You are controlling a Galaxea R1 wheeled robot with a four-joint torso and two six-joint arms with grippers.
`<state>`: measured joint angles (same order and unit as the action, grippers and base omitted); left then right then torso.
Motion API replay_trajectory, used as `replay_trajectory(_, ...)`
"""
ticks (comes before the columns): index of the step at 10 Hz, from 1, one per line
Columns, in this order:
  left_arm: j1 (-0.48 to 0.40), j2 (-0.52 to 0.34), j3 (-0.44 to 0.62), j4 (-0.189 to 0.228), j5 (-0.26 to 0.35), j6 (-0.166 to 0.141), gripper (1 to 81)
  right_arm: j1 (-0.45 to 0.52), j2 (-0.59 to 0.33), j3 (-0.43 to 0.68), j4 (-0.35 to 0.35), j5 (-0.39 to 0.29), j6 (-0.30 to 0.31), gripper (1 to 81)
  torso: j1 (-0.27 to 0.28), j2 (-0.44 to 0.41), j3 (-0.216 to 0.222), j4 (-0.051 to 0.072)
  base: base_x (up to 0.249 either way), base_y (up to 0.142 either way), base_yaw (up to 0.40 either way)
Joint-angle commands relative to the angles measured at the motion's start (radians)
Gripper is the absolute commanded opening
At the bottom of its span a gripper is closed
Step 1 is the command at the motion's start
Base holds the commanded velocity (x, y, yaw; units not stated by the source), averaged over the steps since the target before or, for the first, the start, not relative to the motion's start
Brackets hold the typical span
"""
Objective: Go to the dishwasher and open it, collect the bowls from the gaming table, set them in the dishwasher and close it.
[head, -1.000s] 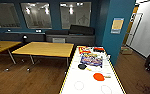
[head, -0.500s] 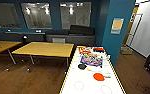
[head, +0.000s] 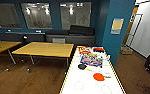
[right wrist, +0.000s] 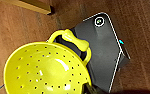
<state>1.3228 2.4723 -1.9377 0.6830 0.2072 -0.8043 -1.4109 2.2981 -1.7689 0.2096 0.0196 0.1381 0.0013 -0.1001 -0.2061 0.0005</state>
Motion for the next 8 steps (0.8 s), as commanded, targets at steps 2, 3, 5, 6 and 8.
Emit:
replay_trajectory(2, 0.008, 0.034, -0.099, 0.047, -0.043, 0.007, 1.0, 0.016, 0.016, -0.078, -0.076, -0.059, -0.005, 1.0, 0.000, 0.000, 0.000, 0.000, 0.000, 0.000, 0.000)
replay_trajectory(3, 0.019, 0.045, -0.118, 0.047, -0.046, 0.007, 1.0, 0.008, 0.033, -0.107, -0.078, -0.059, -0.005, 1.0, 0.000, 0.000, 0.000, 0.000, 0.000, 0.000, 0.000)
replay_trajectory(5, 0.037, 0.065, -0.155, 0.052, -0.074, 0.007, 1.0, 0.000, 0.059, -0.144, -0.076, -0.059, -0.005, 1.0, 0.000, 0.000, 0.001, 0.000, 0.000, 0.000, 0.000)
replay_trajectory(6, 0.042, 0.076, -0.169, 0.052, -0.081, 0.007, 1.0, 0.000, 0.068, -0.151, -0.076, -0.059, -0.005, 1.0, -0.001, -0.001, 0.001, 0.000, 0.000, 0.000, 0.000)
replay_trajectory(8, 0.049, 0.088, -0.182, 0.052, -0.086, 0.007, 1.0, 0.000, 0.077, -0.156, -0.076, -0.059, -0.005, 1.0, -0.001, -0.001, 0.001, 0.000, -0.032, 0.000, 0.000)
